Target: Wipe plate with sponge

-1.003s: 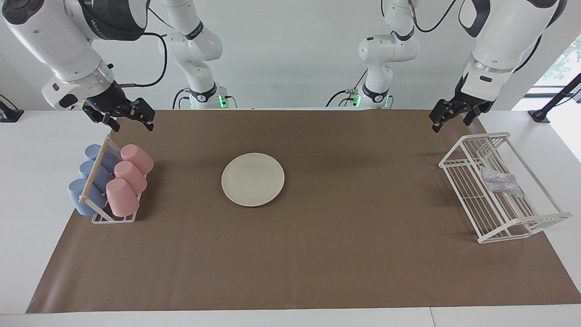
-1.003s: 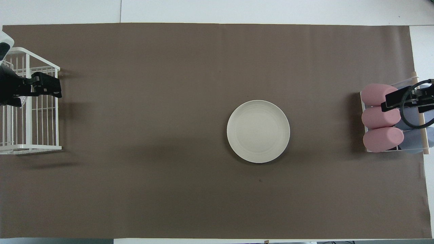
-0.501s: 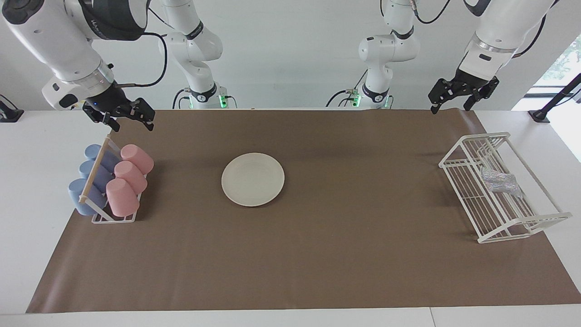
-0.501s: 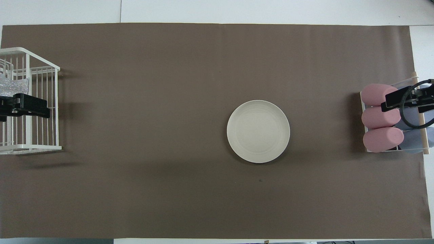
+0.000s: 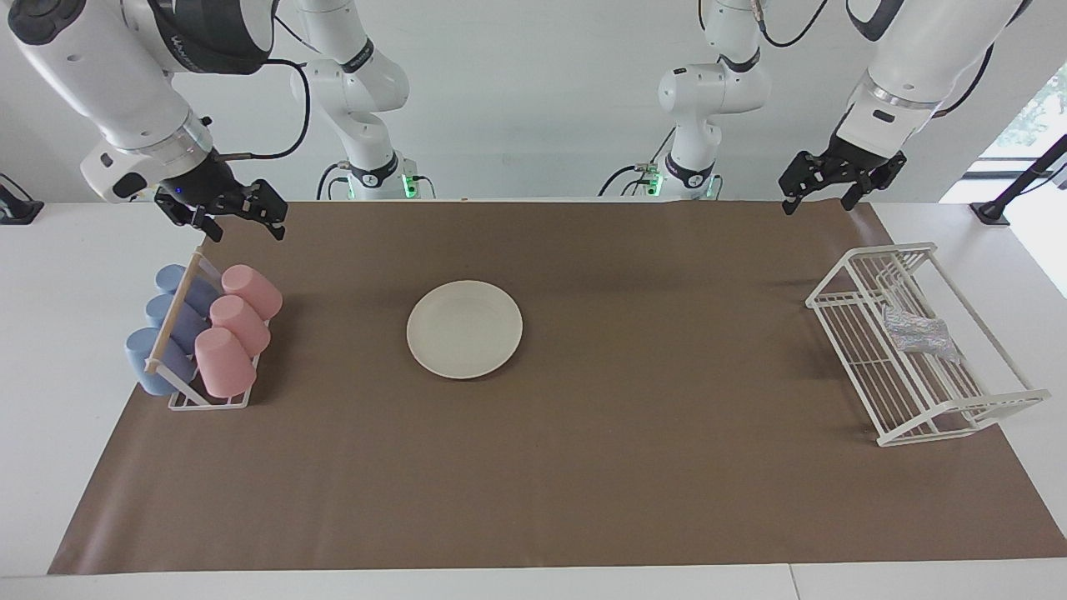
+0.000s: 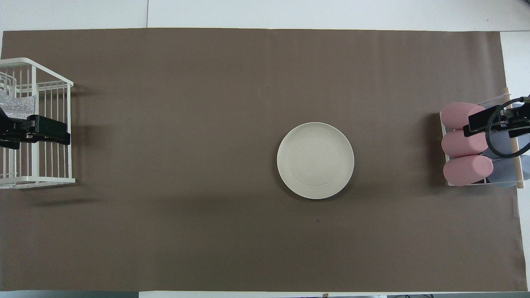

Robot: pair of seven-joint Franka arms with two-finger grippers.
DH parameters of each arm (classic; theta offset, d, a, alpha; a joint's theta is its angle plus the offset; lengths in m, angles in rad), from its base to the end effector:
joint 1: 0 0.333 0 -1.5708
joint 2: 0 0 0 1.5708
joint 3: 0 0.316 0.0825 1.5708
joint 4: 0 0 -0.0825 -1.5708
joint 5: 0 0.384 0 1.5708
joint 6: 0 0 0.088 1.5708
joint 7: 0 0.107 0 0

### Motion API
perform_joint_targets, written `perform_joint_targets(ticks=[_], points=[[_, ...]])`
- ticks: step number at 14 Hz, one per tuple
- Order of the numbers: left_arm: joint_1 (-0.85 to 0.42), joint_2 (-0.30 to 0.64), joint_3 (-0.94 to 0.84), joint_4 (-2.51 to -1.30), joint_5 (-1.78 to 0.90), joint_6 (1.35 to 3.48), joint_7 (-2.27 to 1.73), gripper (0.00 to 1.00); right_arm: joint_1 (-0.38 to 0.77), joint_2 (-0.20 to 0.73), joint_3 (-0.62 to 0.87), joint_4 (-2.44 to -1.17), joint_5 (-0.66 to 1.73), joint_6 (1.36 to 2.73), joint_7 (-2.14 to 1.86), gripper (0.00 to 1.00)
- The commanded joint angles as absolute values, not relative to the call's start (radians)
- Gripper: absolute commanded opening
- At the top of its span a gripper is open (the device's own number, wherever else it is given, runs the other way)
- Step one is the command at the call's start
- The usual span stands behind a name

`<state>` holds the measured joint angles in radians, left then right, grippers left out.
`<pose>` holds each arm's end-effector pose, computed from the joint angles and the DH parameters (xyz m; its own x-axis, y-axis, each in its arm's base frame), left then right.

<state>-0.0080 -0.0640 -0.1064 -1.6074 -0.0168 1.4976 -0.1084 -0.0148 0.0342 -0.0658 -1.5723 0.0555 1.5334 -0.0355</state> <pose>0.5230 -0.0640 0.6355 0.9989 -0.0066 -0.0470 -0.0064 -1.0000 0.0049 0.5586 -0.0384 0.6018 0.9966 -0.0430 -0.0710 -0.0470 -0.9973 -0.0558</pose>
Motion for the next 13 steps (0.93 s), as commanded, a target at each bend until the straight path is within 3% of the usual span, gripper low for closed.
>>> perform_joint_targets(ticks=[1,13], points=[[-0.015,-0.069,-0.1,-1.621,-0.029,1.508,-0.094,1.0,-0.015,0.029,-0.055,-1.575,0.048,1.548,-0.014,1.0],[-0.029,-0.071,-0.1,-1.62,-0.029,1.499,-0.095,1.0,-0.003,0.021,-0.048,-1.56,0.026,1.551,-0.011,1.0]])
